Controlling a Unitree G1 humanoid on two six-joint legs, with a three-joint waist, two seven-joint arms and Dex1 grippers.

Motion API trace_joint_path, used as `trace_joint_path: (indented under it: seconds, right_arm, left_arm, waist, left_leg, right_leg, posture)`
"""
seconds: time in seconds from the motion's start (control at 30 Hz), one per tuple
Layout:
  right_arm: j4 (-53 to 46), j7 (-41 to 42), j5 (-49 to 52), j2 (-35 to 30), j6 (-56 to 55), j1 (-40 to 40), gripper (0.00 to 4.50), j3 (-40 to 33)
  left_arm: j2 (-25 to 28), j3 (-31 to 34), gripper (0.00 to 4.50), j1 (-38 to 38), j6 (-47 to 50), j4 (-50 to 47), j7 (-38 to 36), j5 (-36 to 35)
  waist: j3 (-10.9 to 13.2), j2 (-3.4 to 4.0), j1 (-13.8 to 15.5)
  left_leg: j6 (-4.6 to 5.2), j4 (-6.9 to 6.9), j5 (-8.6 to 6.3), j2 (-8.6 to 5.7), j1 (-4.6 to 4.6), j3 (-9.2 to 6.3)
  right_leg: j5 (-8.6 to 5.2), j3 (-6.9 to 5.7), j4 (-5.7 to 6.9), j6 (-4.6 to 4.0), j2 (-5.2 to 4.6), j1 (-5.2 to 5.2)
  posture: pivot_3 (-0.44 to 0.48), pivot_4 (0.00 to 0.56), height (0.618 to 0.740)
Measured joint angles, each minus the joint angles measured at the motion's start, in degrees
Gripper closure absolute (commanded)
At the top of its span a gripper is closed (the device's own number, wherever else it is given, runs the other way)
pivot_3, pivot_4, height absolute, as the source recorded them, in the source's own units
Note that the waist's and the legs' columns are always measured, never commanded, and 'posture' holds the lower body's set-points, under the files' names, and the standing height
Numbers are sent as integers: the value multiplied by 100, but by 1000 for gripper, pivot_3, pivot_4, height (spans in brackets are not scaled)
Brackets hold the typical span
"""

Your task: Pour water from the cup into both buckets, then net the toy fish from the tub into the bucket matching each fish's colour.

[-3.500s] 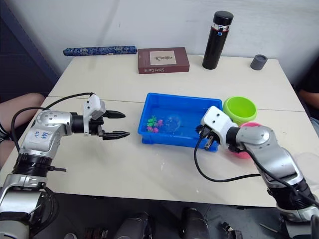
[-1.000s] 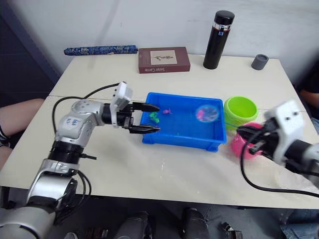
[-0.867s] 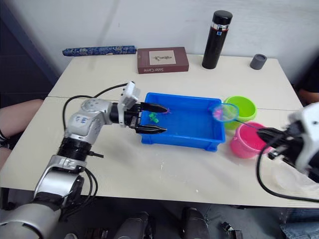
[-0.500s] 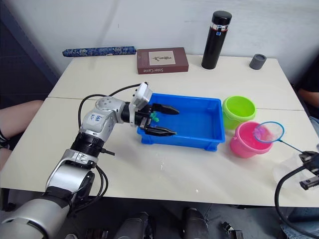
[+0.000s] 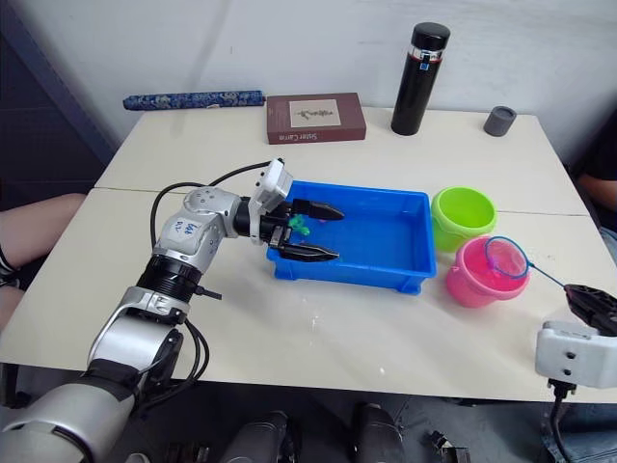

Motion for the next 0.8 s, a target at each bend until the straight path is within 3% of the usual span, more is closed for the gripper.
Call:
trace_joint_path:
  seconds: [0.2,0.27,0.3,0.4,0.47,0.57,0.7,0.8]
  right_arm:
    - [247,113,-130,40,112,-718,4500,55]
    - [146,258,169,171,599,-1120,4500,165]
    - [71,310,415,280,1000,-1402,4500,215]
    - [-554,386,2103,612,3610,-3108,4500,546]
    - [-983,481,3055,601,5219,-3759,4500,1004]
    - [-1049,426,3941,770,6705,-4602,4500,1648]
    - [-830,45,4647,1221,7893,-5718,4500,3039]
    - [-446,-219,4783,1330,8193,-6126,4500,3654]
  left_arm:
    - [31,1,27,4,-18,3,37,24]
    - [83,1,27,4,-65,22,55,80]
    - [121,2,27,3,-73,39,76,97]
    - [327,9,27,6,-112,302,185,211]
    - [461,67,27,30,-153,431,263,254]
    - [772,242,27,214,-167,440,443,292]
    - [1196,493,27,671,34,31,751,303]
    - [1383,625,27,996,265,-428,924,298]
  waist:
    - [0,1,-4]
    - [0,1,-5]
    - [0,1,-10]
    - [-1,11,-75]
    - [-1,10,-52]
    - [-1,11,-24]
    - [-1,11,-49]
    - [-1,12,4]
  left_leg:
    - [0,0,0,3,4,-1]
    - [0,2,0,3,3,-1]
    - [0,3,0,3,3,0]
    - [0,12,0,4,10,-11]
    - [-6,11,-2,11,4,-36]
    - [-7,9,-3,7,-1,-37]
    - [-7,10,-3,3,-3,-35]
    - [-6,15,-3,-3,-17,-47]
  right_leg:
    - [-1,4,4,-2,1,1]
    - [-1,0,6,-3,1,1]
    - [-1,-1,6,-3,1,1]
    - [3,10,15,-7,-10,3]
    - [-5,10,18,-21,-6,2]
    - [-7,6,19,-25,-7,-3]
    - [-7,7,23,-24,-10,-8]
    - [-7,-1,20,-23,-11,-10]
  posture:
    - [0,150,740]
    - [0,150,740]
    - [0,150,740]
    - [0,150,740]
    - [0,150,740]
    - [0,150,740]
    - [0,150,740]
    - [0,150,740]
